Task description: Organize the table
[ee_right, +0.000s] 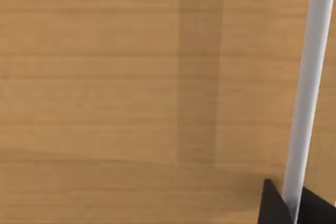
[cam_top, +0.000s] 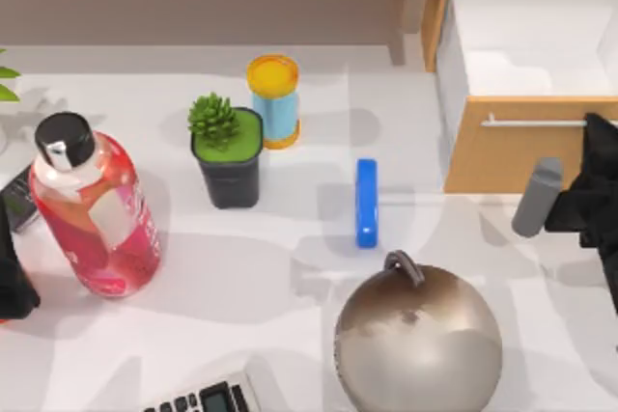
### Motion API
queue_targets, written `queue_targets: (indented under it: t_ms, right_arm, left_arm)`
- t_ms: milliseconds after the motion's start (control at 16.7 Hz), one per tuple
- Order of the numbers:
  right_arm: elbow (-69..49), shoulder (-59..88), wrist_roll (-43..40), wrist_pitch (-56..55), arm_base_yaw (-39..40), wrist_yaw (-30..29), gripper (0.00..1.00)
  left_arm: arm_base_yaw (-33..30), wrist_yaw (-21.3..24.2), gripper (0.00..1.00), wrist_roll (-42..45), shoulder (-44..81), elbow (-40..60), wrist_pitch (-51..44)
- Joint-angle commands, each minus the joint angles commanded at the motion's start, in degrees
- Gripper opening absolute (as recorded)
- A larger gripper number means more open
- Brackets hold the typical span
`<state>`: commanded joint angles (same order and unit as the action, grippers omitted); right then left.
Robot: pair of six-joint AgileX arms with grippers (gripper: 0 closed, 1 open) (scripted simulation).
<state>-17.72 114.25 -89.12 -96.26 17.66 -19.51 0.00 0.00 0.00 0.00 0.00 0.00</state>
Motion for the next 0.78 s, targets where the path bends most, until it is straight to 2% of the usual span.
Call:
queue_targets:
  t_ms: [480, 780]
  right_arm:
    - [-0.1, 0.2, 0.2, 0.3, 0.0, 0.0, 0.0]
    - [-6.0, 2.0, 0.1, 4.3, -1.7, 1.6, 0.0]
  left_arm:
    - [0.0, 0.0, 1.0, 0.0, 0.0, 0.0, 0.0]
    - [0.0, 0.0, 1.0, 0.0, 0.0, 0.0, 0.0]
